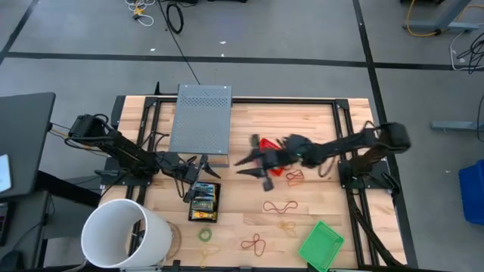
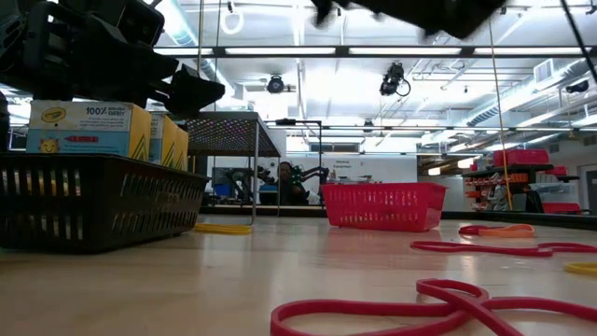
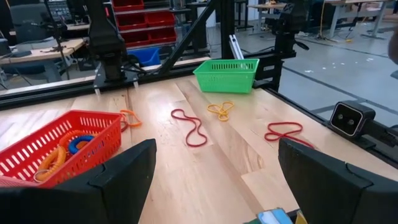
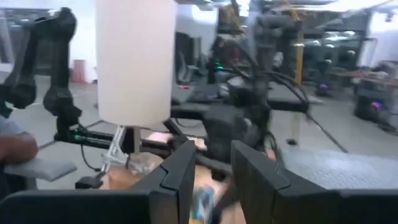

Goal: Pick & Place Office Desk Supplies
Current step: Adjust the crayon boxes in the black basket

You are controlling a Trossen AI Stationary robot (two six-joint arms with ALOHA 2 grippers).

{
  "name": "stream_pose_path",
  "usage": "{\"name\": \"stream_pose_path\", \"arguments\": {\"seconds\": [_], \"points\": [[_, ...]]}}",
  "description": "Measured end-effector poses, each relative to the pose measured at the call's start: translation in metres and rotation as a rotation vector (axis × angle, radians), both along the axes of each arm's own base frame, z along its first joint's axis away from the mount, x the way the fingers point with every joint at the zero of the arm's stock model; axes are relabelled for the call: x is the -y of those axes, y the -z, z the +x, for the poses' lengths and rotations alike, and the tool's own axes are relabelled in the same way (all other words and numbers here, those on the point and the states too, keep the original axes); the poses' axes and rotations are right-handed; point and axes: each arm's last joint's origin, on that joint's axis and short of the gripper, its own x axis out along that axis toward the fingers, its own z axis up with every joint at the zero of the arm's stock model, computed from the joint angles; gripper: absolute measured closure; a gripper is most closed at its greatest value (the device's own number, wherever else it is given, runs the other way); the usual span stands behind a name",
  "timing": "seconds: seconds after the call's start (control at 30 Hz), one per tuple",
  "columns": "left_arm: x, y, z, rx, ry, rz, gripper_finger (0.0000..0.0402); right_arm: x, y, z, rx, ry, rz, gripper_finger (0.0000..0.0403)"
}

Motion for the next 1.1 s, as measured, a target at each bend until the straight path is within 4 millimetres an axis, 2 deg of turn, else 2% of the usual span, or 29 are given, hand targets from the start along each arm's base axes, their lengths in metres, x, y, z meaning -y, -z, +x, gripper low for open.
{"name": "stream_pose_path", "arguments": {"seconds": [0.07,0.23,0.33,0.43,0.63,0.83,1.1], "points": [[0.000,0.000,0.000,0.003,0.000,0.000,0.0063,0.002,0.016,-0.027,-0.042,0.055,0.026,0.0293],[0.000,0.000,0.000,0.007,-0.003,0.002,0.0063,0.004,0.037,-0.090,-0.068,0.198,0.073,0.0293],[-0.003,-0.003,0.001,0.029,-0.017,-0.003,0.0063,0.002,0.050,-0.118,-0.054,0.263,0.089,0.0293],[-0.009,-0.006,0.002,0.061,-0.033,-0.025,0.0063,0.002,0.061,-0.136,-0.019,0.284,0.107,0.0293],[-0.014,-0.015,0.014,0.040,0.011,-0.080,0.0063,0.000,0.074,-0.152,0.002,0.265,0.131,0.0293],[-0.021,-0.030,0.038,-0.038,-0.030,-0.038,0.0063,-0.003,0.075,-0.153,-0.001,0.253,0.109,0.0293],[-0.036,-0.053,0.055,-0.001,-0.130,-0.007,0.0063,-0.003,0.077,-0.152,-0.021,0.266,0.066,0.0293]]}}
